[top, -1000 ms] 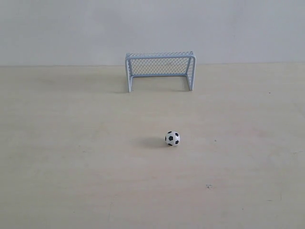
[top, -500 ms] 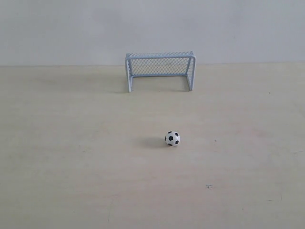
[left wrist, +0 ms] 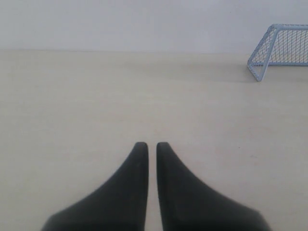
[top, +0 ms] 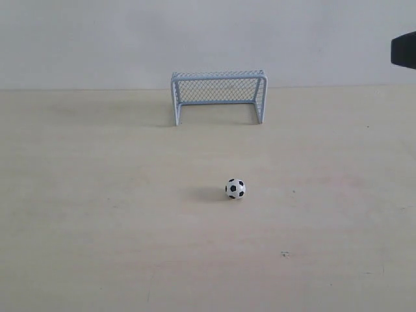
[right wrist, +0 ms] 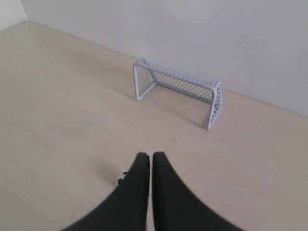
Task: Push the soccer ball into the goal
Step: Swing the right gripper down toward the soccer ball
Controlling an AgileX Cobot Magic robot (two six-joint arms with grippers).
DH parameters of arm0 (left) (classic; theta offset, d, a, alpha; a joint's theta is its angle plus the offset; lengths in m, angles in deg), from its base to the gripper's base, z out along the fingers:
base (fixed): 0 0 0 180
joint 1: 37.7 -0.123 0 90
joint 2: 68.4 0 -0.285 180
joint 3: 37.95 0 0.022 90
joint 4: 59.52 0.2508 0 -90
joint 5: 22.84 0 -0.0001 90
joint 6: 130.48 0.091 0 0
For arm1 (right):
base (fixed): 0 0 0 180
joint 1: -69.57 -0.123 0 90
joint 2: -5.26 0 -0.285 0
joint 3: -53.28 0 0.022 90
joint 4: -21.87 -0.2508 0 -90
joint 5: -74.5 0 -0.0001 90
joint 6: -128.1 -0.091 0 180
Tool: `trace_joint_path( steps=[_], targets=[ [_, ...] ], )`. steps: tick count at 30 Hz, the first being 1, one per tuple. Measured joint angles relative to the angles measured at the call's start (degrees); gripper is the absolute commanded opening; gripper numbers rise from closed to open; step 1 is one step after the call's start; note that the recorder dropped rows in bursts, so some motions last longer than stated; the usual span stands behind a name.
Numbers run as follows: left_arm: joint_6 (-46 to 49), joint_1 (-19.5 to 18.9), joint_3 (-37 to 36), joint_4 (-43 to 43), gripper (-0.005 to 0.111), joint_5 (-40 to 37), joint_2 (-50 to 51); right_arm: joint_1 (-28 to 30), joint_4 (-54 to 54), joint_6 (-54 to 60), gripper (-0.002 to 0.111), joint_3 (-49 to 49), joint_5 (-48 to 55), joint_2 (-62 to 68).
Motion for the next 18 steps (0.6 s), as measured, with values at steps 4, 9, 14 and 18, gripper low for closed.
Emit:
trace_joint_path(
  steps=[4, 9, 14, 18],
  targets=[
    [0.00, 0.00, 0.00, 0.00, 0.006, 0.00, 0.00, 0.00, 2.09, 2.38, 0.000, -4.97, 0.79, 9.45],
    [0.00, 0.00, 0.00, 0.00, 0.006, 0.00, 0.00, -6.12, 16.20, 0.93, 0.000, -14.56, 4.70, 23.31],
    [0.00, 0.00, 0.00, 0.00, 0.006, 0.00, 0.00, -17.97, 32.33, -2.89, 0.000, -22.76, 5.03, 37.69],
    [0.00, 0.00, 0.00, 0.00, 0.006, 0.00, 0.00, -24.16, 35.60, 6.63, 0.000, -27.20, 7.27, 48.54]
  ],
)
